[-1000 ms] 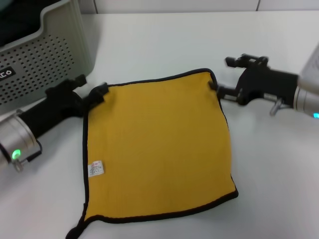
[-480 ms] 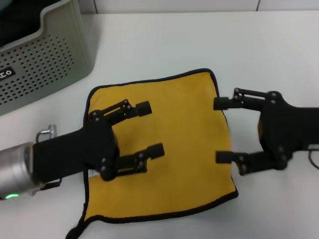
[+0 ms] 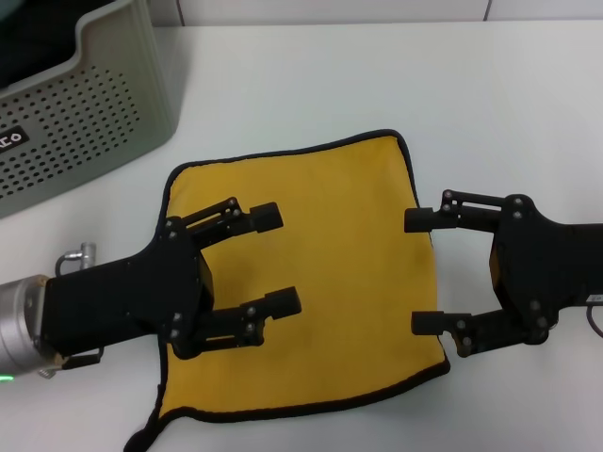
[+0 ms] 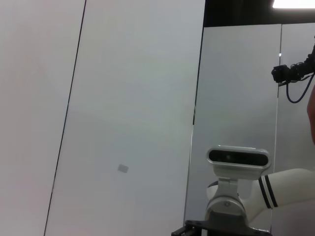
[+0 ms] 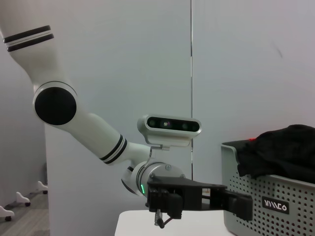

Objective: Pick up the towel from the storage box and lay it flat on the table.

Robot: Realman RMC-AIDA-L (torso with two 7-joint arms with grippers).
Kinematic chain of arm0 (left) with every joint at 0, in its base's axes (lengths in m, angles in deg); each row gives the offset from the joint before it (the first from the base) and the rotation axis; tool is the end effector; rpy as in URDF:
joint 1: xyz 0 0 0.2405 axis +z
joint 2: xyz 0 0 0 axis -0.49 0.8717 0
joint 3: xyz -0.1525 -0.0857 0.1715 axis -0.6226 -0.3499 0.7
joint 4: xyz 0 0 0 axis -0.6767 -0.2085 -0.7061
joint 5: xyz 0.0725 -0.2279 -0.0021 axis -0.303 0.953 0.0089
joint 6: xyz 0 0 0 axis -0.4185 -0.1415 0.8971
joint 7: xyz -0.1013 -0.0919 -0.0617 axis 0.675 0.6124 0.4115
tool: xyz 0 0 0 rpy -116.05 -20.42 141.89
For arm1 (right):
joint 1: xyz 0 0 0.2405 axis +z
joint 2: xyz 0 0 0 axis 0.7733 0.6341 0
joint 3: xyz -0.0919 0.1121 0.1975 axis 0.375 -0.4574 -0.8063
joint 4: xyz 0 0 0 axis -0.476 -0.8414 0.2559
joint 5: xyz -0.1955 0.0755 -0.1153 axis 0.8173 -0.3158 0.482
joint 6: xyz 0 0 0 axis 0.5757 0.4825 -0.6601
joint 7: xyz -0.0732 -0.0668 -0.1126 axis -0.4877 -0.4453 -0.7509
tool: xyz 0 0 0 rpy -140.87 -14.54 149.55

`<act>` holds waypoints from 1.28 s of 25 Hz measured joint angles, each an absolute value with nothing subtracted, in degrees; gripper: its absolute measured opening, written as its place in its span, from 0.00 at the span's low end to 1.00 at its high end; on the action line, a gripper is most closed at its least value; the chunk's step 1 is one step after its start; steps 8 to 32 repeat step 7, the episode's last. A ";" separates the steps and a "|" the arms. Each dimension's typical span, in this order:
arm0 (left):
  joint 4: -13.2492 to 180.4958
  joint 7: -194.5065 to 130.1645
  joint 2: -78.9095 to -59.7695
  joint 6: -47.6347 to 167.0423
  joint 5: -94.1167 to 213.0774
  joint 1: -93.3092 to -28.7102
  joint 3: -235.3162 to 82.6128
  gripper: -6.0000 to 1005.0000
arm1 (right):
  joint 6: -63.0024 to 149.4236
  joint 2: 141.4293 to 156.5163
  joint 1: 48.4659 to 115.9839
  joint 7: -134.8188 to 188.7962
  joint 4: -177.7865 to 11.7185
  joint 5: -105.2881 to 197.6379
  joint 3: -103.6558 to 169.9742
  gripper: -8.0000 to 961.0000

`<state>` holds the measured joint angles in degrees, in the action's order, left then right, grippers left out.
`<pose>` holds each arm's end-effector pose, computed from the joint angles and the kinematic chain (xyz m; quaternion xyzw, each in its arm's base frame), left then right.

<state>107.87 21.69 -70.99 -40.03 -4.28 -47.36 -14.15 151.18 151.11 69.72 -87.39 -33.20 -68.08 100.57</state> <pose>-0.2587 0.2537 -0.0140 -0.8810 -0.0810 -0.4610 0.0684 0.1946 0.2986 0.0088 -0.9374 -0.0288 0.3466 0.0169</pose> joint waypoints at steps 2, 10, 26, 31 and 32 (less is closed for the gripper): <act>107.86 21.95 -70.96 -40.17 -4.29 -47.28 -14.15 0.81 | 151.22 151.12 69.65 -87.35 -33.20 -68.07 100.57 0.92; 107.82 23.60 -70.63 -40.28 -4.57 -47.39 -14.15 0.81 | 151.28 151.26 69.49 -87.35 -33.19 -68.02 100.53 0.92; 107.82 23.60 -70.63 -40.28 -4.57 -47.39 -14.15 0.81 | 151.28 151.26 69.49 -87.35 -33.19 -68.02 100.53 0.92; 107.82 23.60 -70.63 -40.28 -4.57 -47.39 -14.15 0.81 | 151.28 151.26 69.49 -87.35 -33.19 -68.02 100.53 0.92; 107.82 23.60 -70.63 -40.28 -4.57 -47.39 -14.15 0.81 | 151.28 151.26 69.49 -87.35 -33.19 -68.02 100.53 0.92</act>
